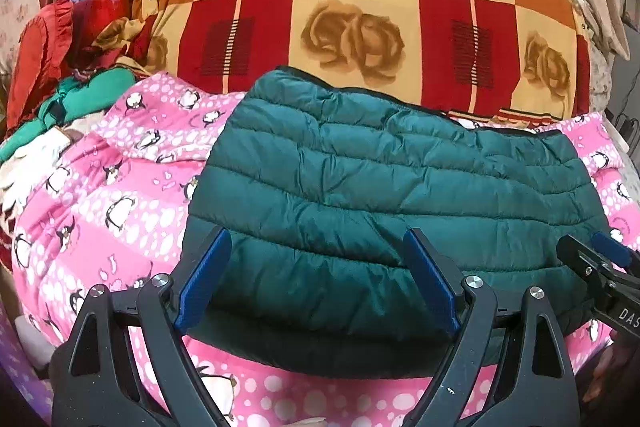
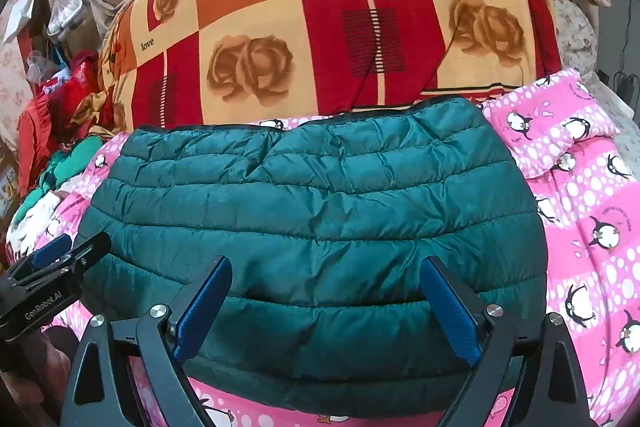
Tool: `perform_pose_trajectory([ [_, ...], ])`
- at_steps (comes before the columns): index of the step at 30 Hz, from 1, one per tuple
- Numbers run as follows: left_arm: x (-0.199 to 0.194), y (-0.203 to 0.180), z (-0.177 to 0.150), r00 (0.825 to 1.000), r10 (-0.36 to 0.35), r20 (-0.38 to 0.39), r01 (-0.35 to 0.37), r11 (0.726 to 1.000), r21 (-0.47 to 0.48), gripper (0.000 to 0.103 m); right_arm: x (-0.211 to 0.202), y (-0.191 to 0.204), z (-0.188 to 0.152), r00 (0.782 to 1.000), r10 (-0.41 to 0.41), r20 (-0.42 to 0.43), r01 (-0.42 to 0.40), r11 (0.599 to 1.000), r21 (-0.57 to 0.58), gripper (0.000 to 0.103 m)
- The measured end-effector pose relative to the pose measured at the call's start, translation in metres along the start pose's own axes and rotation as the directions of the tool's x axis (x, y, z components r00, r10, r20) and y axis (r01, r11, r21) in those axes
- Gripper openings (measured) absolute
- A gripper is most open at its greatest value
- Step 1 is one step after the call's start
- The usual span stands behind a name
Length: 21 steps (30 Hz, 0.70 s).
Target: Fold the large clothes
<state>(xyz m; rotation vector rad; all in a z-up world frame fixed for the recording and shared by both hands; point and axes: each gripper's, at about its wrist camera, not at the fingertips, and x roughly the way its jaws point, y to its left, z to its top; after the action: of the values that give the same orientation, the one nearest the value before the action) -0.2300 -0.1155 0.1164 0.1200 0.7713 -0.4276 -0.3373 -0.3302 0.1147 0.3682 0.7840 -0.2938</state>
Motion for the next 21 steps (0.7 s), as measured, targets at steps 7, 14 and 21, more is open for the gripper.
perform_pose_trajectory([
  [7, 0.0001, -0.0012, -0.0015, 1.0, 0.009, 0.008, -0.009, 1.0, 0.005, 0.088, 0.0023, 0.0082, -0.0021, 1.0, -0.002, -0.002, 0.002, 1.0, -0.022, 0.094],
  [14, 0.0018, -0.001, -0.0036, 1.0, 0.011, -0.002, -0.011, 1.0, 0.003, 0.088, 0.0015, 0.0103, -0.0023, 1.0, -0.01, 0.004, 0.01, 1.0, -0.026, 0.094],
  [21, 0.0022, -0.0036, -0.0062, 1.0, 0.014, -0.002, -0.014, 1.0, 0.012, 0.088, 0.0018, 0.009, -0.0038, 1.0, -0.013, -0.002, 0.013, 1.0, -0.021, 0.094],
])
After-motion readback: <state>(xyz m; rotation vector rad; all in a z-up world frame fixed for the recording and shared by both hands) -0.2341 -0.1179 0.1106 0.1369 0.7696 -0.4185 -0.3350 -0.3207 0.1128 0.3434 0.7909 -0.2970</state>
